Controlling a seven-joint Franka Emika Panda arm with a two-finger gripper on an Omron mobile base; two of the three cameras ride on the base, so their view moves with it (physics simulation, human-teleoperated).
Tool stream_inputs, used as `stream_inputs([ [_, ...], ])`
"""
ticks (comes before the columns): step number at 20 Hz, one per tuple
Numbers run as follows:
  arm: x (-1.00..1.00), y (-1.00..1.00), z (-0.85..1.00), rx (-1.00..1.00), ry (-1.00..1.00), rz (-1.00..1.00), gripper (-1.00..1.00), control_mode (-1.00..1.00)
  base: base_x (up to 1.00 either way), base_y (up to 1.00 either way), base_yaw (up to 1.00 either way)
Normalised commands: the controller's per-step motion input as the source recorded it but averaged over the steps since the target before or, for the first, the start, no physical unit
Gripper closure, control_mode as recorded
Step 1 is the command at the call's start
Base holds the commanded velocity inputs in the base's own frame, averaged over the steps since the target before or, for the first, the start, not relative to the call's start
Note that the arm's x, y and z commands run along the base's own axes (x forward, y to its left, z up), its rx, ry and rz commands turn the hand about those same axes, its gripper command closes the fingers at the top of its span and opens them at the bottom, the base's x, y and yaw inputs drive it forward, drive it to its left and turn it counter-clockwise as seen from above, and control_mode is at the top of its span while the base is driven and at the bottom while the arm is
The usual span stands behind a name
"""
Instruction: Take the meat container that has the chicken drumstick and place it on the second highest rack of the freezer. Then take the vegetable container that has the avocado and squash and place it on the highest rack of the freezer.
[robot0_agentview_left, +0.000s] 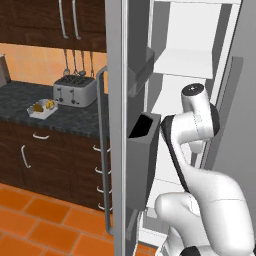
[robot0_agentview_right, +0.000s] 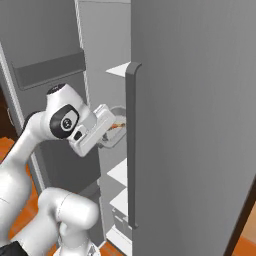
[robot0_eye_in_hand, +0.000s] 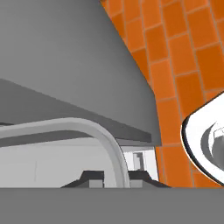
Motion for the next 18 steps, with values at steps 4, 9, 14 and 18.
stream_inputs([
  [4, 0.62, -0.17, -0.08, 0.00, 0.00, 0.00, 1.00, -1.00, 0.00, 0.00, 0.00],
  [9, 0.78, 0.00, -0.02, 0.00, 0.00, 0.04, 1.00, -1.00, 0.00, 0.00, 0.00],
  [14, 0.18, 0.00, 0.00, -0.01, 0.00, 0.08, 1.00, -1.00, 0.00, 0.00, 0.00],
  [18, -0.37, 0.18, 0.00, -0.09, -0.11, 0.02, 1.00, -1.00, 0.00, 0.00, 0.00],
])
